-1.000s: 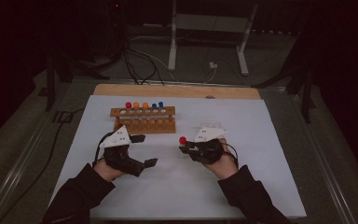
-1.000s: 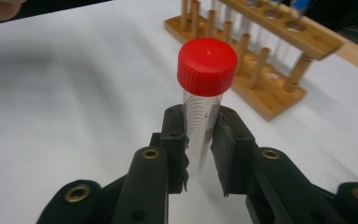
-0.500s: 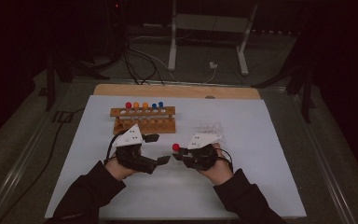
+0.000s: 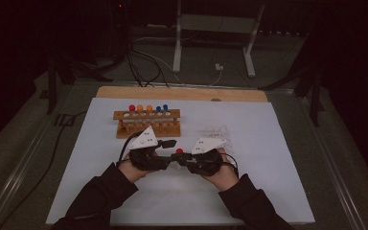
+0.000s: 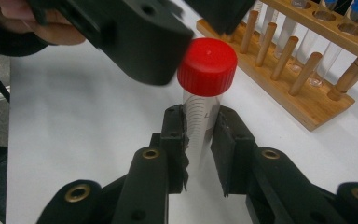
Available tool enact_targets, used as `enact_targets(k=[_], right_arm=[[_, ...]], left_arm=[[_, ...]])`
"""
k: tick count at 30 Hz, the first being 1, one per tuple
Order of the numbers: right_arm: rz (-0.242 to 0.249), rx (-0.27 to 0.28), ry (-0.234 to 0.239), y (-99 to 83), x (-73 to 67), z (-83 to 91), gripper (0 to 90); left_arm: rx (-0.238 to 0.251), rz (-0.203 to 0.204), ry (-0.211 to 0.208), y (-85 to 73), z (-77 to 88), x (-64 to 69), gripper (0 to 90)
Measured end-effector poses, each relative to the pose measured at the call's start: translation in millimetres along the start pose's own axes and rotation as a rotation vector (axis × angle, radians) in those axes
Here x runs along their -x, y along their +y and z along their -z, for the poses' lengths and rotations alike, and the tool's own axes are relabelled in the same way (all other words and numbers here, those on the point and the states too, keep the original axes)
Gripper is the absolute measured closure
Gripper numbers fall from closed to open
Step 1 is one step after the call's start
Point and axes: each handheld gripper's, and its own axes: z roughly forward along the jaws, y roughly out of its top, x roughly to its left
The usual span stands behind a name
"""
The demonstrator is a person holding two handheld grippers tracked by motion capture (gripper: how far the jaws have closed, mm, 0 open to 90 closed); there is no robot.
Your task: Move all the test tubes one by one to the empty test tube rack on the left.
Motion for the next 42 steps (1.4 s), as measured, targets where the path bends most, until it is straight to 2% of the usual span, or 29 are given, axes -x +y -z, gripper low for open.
enact_targets(k=[4,11,22,28,35,42], right_arm=[[0.005,0.002,0.0,0.5,-0.2,0.6,75.1],[0.002,0.001,-0.002,0.2,0.5,0.6,75.1],[-0.011,0.017,-0.005,0.8,0.7,2.3,73.1],[-0.023,0.035,-0.025,0.4,0.5,7.7,55.5],[-0.051,0.054,-0.035,-3.8,0.9,12.4,28.9],[-0.068,0.044,-0.044,-8.8,-0.8,14.6,3.7]], left_arm=[[-0.008,-0.011,-0.004,-1.3,-4.2,0.1,59.5],[-0.017,-0.053,-0.013,-3.8,-8.4,1.5,70.3],[-0.015,-0.076,-0.01,-0.3,-5.9,1.6,71.9],[-0.006,-0.079,0.013,1.0,2.5,-2.7,72.0],[-0.001,-0.078,0.049,2.2,15.5,-9.9,71.9],[0.005,-0.073,0.093,1.6,32.0,-18.1,71.9]])
